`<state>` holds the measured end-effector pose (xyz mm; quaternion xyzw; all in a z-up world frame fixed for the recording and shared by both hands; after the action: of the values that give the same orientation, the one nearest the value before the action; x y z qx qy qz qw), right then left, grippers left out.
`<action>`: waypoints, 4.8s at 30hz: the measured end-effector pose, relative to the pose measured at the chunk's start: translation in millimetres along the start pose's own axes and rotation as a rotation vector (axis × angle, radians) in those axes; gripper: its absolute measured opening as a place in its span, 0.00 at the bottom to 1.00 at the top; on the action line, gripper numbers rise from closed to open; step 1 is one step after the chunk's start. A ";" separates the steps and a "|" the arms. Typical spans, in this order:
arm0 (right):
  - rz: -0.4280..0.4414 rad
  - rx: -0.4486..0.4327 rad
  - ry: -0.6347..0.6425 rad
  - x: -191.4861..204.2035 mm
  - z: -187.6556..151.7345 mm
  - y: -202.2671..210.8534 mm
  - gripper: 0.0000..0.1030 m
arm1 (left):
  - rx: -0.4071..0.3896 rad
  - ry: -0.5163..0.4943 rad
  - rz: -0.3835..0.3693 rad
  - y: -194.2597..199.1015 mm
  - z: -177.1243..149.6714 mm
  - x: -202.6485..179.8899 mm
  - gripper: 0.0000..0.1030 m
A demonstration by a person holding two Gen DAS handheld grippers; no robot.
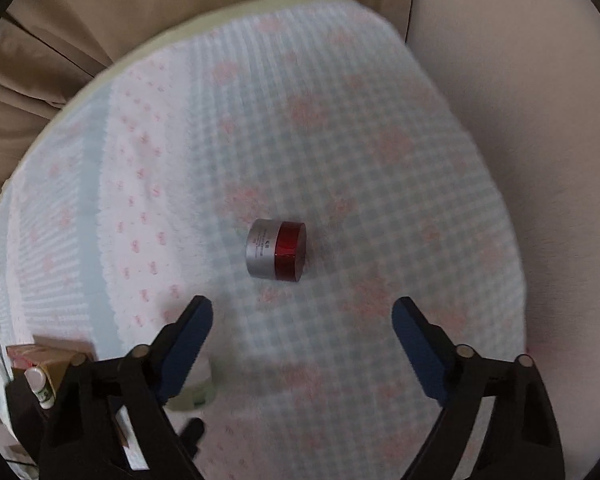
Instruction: Organize rigid objects
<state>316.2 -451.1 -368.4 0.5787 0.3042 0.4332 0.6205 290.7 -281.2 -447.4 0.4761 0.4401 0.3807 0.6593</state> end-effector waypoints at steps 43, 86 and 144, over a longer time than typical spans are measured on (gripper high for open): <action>0.102 -0.023 -0.013 13.7 -15.5 56.4 0.38 | -0.218 0.017 0.021 139.2 -5.2 25.8 0.66; 0.225 -0.005 0.088 337.1 -276.2 116.3 0.38 | -0.201 -0.015 0.082 284.0 -160.1 392.0 0.66; 0.269 0.021 0.198 320.0 -290.8 131.6 0.94 | -0.337 -0.015 0.174 365.1 -198.2 325.7 1.00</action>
<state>177.0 -40.1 -241.8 0.5751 0.2880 0.5642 0.5177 178.7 170.5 -198.3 0.3979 0.3225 0.5010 0.6976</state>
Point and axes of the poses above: each gripper's, at about its wrist camera, not at the fingertips, and y roughly against the way its jaws point, x to its left, z to its top, the point moved 1 cm from there along -y, roughly the way its jaws point, and after that the axes turned 6 degrees about -y, right-handed, at the moved point
